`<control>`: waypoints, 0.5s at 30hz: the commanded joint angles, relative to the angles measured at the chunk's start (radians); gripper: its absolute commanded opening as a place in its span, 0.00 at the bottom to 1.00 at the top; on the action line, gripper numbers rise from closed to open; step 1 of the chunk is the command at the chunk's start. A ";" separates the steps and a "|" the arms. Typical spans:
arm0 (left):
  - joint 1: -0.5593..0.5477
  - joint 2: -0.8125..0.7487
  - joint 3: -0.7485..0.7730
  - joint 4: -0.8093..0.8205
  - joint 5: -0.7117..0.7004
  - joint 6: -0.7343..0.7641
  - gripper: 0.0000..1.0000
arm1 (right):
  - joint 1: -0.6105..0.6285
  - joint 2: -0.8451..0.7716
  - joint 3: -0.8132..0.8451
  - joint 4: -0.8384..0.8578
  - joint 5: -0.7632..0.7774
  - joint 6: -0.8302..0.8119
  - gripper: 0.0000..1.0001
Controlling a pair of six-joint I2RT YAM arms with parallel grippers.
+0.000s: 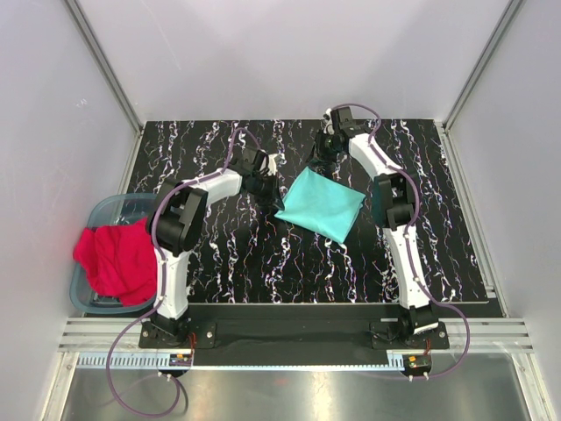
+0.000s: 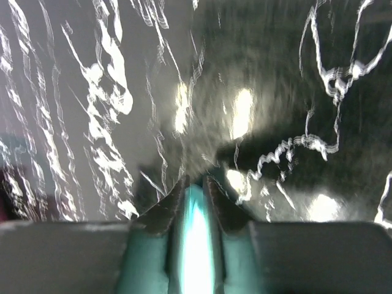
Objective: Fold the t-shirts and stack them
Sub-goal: Fold the tshirt
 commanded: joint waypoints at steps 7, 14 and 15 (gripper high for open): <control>-0.004 -0.051 0.043 -0.064 -0.025 0.002 0.25 | -0.046 -0.042 0.149 -0.107 0.072 0.029 0.64; -0.004 -0.119 0.106 -0.036 -0.009 -0.042 0.43 | -0.116 -0.324 -0.209 -0.081 0.061 0.037 0.64; -0.004 -0.119 0.106 0.022 0.004 -0.061 0.43 | -0.129 -0.385 -0.260 -0.066 0.034 0.060 0.58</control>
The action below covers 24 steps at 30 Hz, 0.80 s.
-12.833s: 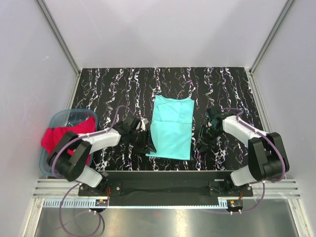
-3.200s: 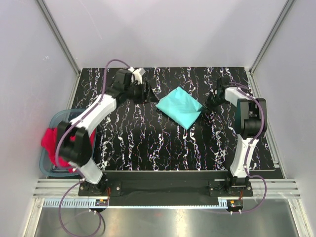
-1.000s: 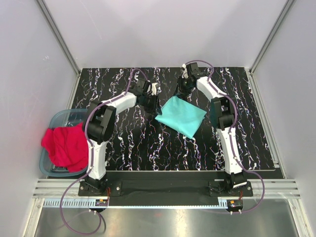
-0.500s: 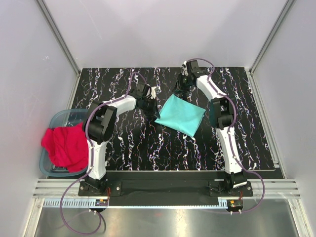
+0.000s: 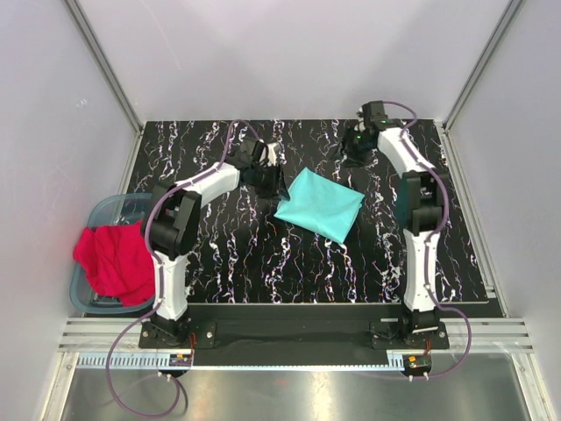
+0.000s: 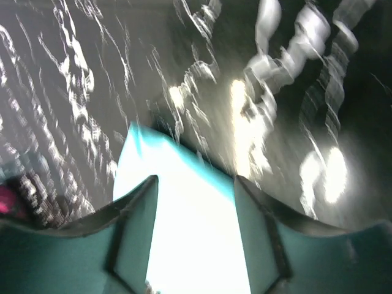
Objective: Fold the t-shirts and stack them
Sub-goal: Fold the tshirt
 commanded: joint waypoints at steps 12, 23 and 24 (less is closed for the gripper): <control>-0.009 0.217 0.131 0.728 0.226 -0.419 0.10 | -0.122 -0.397 -0.787 0.646 -0.493 0.362 0.10; -0.001 0.434 0.325 0.819 0.147 -0.591 0.09 | -0.215 -0.268 -0.912 0.921 -0.634 0.470 0.00; 0.001 0.439 0.325 0.816 0.140 -0.602 0.09 | -0.224 -0.265 -0.919 0.925 -0.644 0.474 0.00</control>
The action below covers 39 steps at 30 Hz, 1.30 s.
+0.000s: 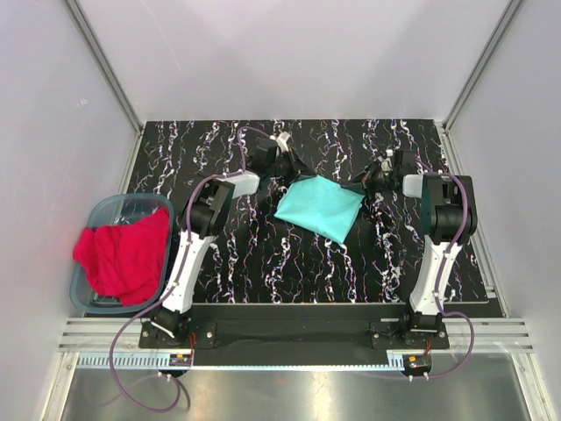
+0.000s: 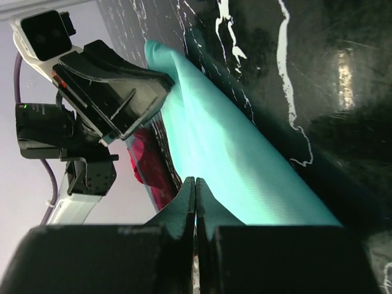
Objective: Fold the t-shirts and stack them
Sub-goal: Fold the tshirt
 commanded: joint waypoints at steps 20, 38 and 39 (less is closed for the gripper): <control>0.036 0.022 0.141 -0.160 -0.050 0.037 0.10 | -0.145 -0.085 -0.173 0.012 -0.096 -0.070 0.00; 0.031 -0.297 -0.162 -0.209 -0.007 0.139 0.29 | -0.048 -0.149 -0.047 -0.346 -0.041 -0.240 0.00; 0.031 -0.307 -0.192 -0.193 0.000 0.134 0.27 | -0.040 -0.139 -0.049 -0.346 -0.047 -0.244 0.00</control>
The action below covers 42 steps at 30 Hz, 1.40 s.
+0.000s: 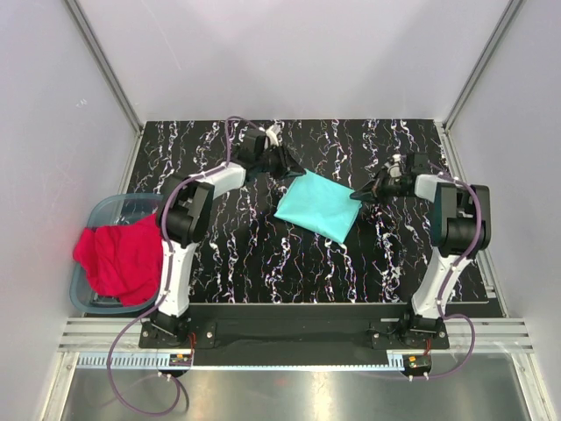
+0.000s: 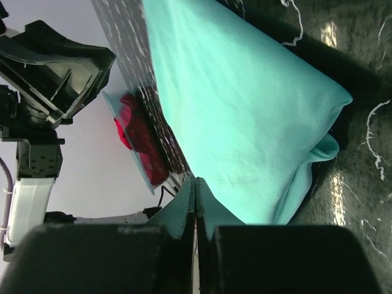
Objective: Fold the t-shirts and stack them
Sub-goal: Fold the tshirt
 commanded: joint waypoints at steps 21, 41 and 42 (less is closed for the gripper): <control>-0.013 -0.247 -0.322 -0.071 0.075 0.122 0.30 | 0.087 -0.162 -0.074 -0.231 0.102 -0.143 0.00; -0.019 -0.228 -0.590 0.017 0.044 0.100 0.19 | 0.251 -0.084 -0.304 0.023 0.054 -0.054 0.02; -0.018 -0.228 -0.592 0.015 0.043 0.100 0.18 | 0.242 -0.087 -0.331 0.006 0.056 -0.064 0.02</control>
